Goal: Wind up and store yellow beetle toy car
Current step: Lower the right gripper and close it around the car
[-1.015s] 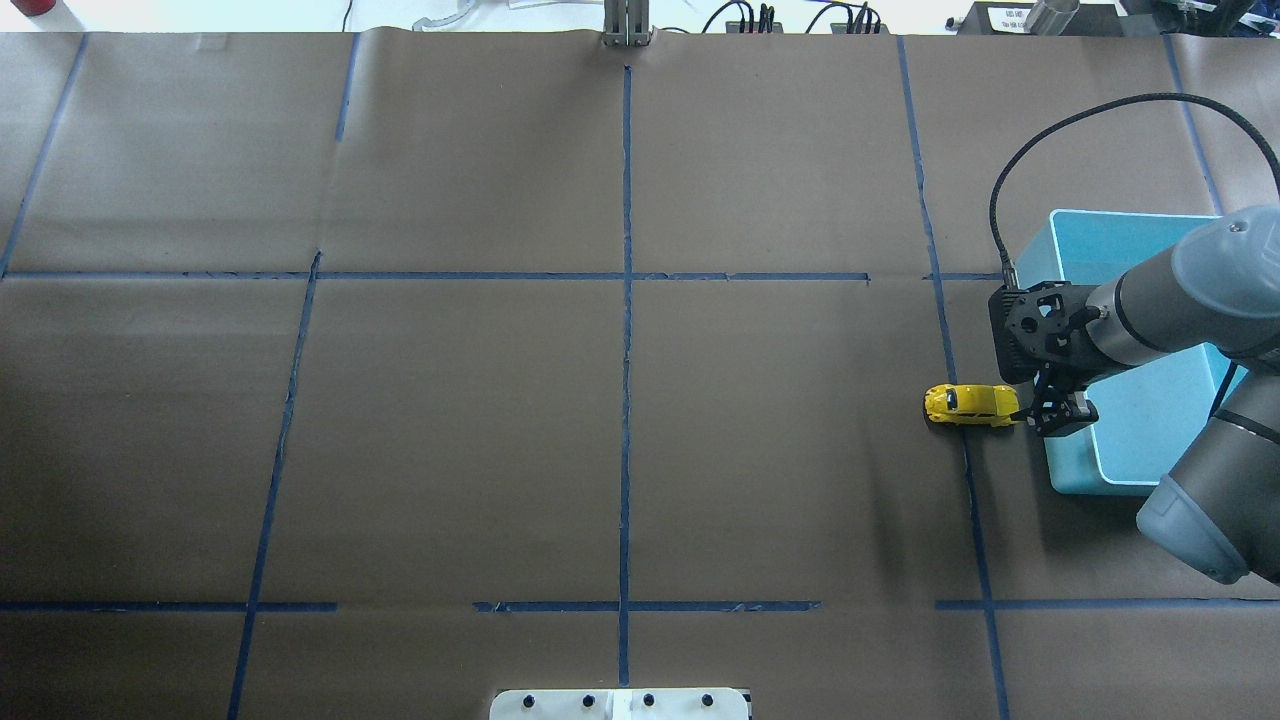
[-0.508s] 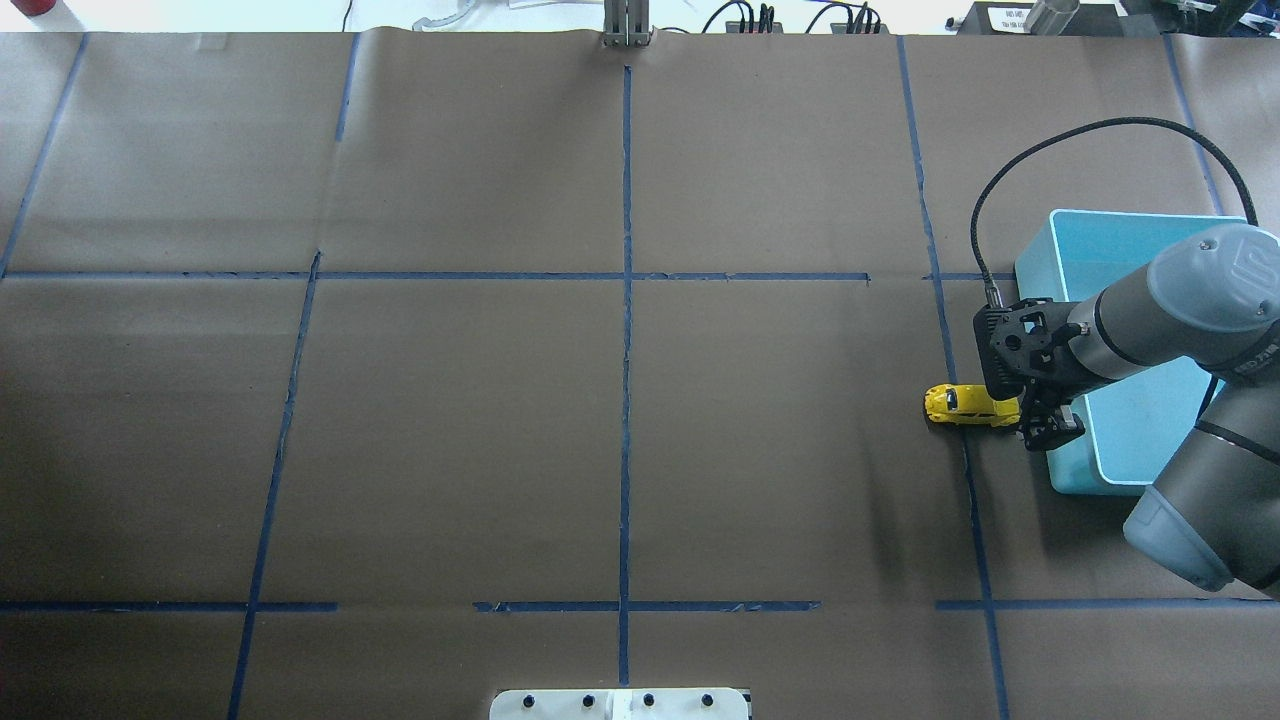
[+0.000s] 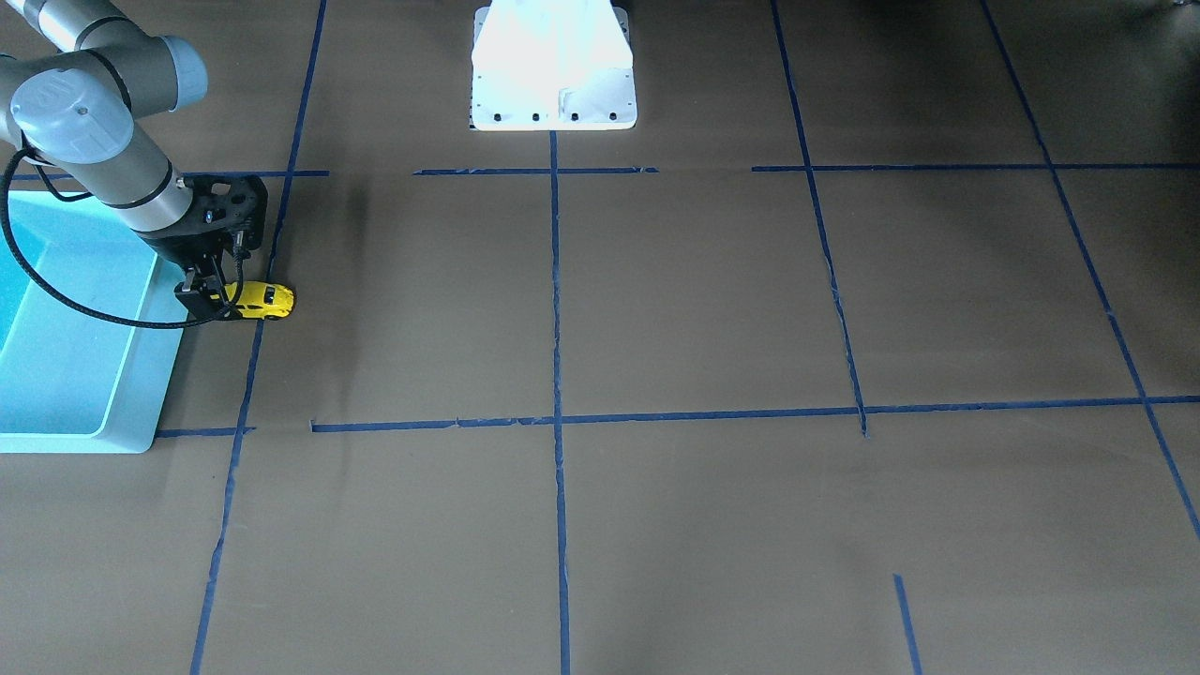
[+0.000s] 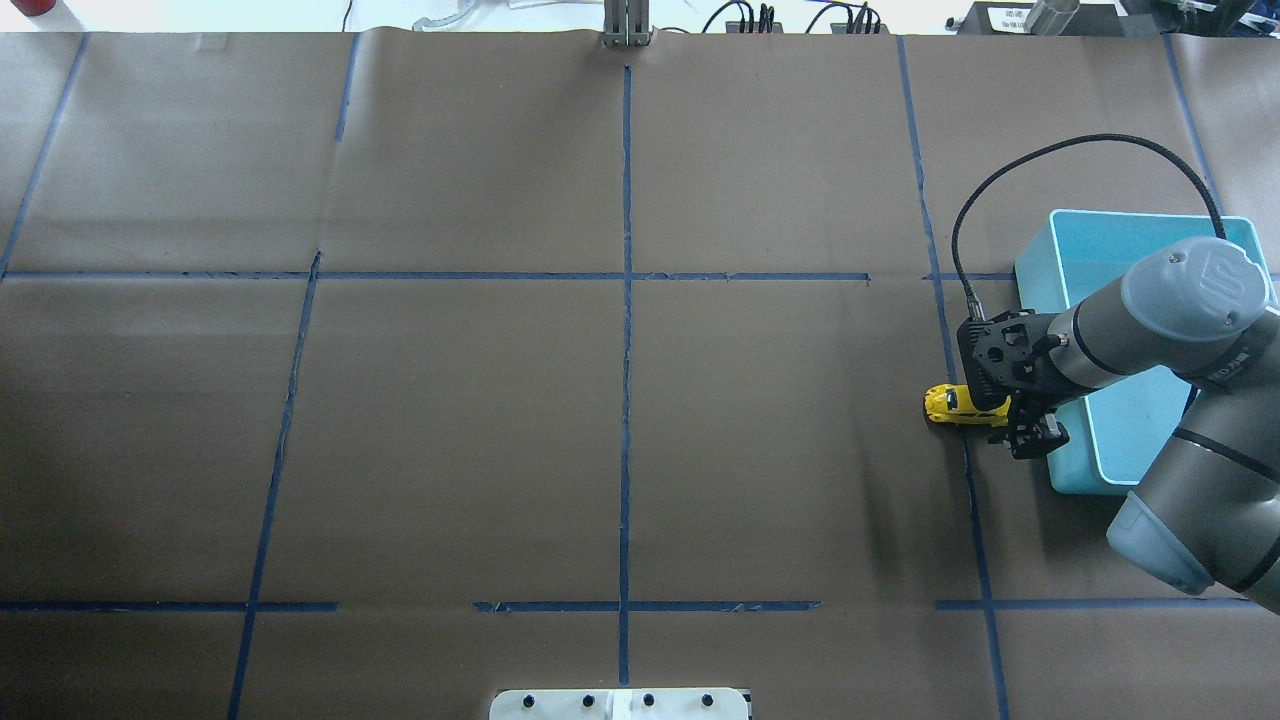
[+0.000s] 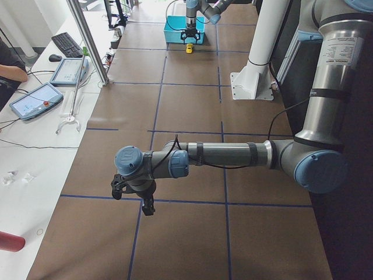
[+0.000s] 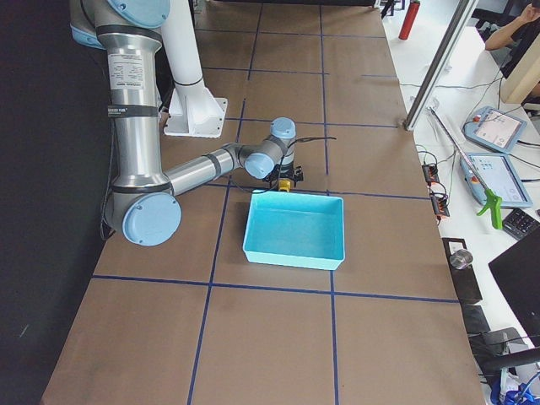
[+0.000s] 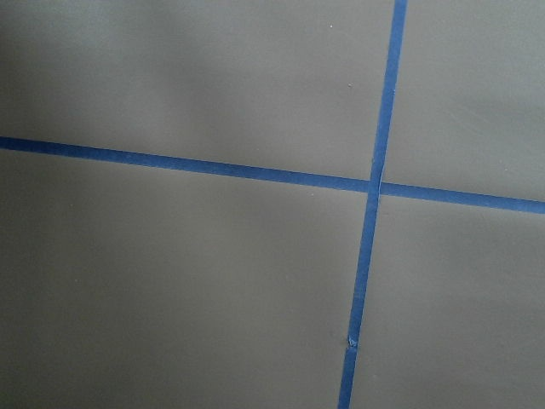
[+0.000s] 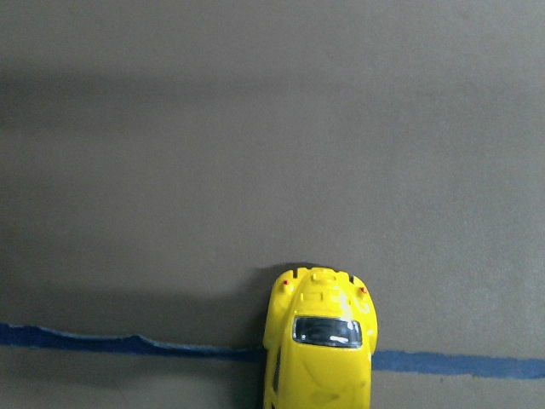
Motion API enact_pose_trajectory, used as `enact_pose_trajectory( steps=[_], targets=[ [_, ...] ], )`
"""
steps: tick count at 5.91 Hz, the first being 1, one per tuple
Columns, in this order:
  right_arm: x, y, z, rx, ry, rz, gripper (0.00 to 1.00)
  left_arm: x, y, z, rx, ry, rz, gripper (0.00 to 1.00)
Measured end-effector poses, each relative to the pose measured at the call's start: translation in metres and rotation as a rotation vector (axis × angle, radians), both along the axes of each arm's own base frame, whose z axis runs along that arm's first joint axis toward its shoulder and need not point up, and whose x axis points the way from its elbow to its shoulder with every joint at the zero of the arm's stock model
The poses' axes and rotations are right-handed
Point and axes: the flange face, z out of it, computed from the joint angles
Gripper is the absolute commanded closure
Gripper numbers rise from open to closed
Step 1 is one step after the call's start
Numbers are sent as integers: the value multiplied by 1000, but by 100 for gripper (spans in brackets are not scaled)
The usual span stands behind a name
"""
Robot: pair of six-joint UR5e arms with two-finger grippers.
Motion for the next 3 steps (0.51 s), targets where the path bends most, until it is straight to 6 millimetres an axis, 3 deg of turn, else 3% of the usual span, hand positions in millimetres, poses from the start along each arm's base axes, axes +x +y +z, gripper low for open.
enact_pose_trajectory(
  steps=[2, 3],
  targets=[
    [-7, -2, 8, -9, 14, -3, 0, 0, 4, 5, -9, 0, 0, 0],
    [-11, -3, 12, -14, 17, -4, 27, 0, 5, 5, -9, 0, 0, 0]
  ],
)
